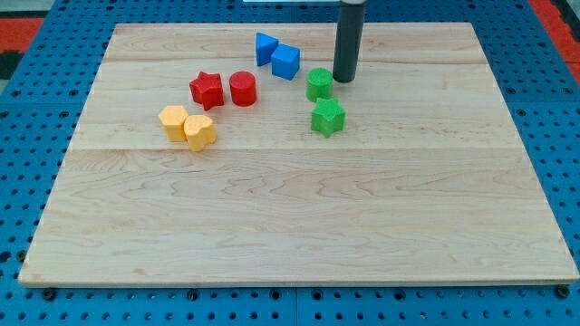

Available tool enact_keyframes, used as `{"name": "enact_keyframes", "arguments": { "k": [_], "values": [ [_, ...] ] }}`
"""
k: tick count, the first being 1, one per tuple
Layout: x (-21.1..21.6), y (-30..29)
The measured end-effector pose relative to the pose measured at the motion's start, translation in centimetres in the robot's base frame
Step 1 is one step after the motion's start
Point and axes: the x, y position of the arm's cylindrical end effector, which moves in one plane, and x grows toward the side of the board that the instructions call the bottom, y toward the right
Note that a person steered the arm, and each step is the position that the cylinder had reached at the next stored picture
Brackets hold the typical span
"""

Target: Move green star and green circle in opposite directions

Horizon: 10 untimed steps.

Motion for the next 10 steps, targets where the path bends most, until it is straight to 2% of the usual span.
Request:
{"name": "enact_keyframes", "arguments": {
  "k": [1,2,3,4,5,6,7,8,10],
  "values": [
    [0.7,-2.7],
    [3.8,-4.6],
    [2.1,-0.7],
    [4.3,3.7],
    [8.7,-1.1],
    [10.8,-5.6],
    [11.9,-6.7],
    [10.9,-4.2],
    [7.8,-4.2]
  ]
}}
